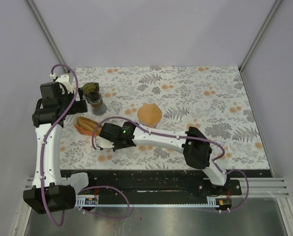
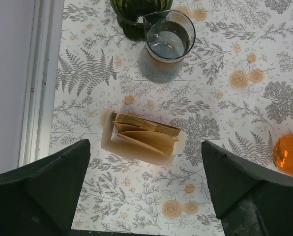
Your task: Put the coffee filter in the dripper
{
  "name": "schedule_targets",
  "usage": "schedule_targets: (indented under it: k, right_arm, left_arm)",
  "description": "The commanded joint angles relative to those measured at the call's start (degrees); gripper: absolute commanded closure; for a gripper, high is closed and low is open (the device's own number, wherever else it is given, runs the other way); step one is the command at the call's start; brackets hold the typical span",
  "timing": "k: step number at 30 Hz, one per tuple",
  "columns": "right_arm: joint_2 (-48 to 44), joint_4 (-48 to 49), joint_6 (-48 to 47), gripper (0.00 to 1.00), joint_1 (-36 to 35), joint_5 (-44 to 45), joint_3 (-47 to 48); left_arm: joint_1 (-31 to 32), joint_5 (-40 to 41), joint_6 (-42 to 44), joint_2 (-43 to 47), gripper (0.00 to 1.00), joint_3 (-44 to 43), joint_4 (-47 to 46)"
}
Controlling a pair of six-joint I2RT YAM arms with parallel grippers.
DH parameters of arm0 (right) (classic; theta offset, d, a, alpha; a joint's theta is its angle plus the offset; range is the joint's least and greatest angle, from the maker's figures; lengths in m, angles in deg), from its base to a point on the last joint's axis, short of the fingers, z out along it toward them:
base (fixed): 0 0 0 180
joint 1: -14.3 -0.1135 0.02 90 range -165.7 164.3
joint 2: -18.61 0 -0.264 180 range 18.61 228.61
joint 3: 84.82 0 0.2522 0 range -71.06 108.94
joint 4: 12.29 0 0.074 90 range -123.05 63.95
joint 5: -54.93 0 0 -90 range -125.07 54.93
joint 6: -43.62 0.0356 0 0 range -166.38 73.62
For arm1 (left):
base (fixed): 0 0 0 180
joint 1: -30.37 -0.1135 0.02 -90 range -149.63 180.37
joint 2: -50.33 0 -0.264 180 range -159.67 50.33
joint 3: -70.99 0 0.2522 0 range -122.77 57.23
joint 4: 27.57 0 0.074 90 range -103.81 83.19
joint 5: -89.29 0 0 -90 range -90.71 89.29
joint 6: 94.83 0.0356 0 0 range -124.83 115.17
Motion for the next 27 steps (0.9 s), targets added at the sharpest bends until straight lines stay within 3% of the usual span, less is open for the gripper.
schedule_targets:
  k: [1, 4, 11, 27]
  right_arm:
    - [6.8, -1.1, -2.8, 0.88, -0.5, 8.3, 3.7]
    - [10.1, -1.2, -3.5, 0.94, -0.3, 11.7, 4.0]
    - [13.7, 1.2, -3.2, 0.98, 1.4, 15.5, 3.0]
    - [12.1, 3.1, 0.5, 1.0, 5.0, 16.6, -2.8]
  left_arm:
    - [-0.7, -2.5, 1.0, 2.8, 0.01, 0.4, -3.1]
    - [-0.8, -2.7, 1.5, 3.0, 0.01, 0.6, -2.8]
    - [-1.0, -6.4, 1.8, 3.2, 0.01, 0.1, -1.8]
    - [-1.8, -8.9, 1.8, 3.3, 0.01, 0.3, -1.4]
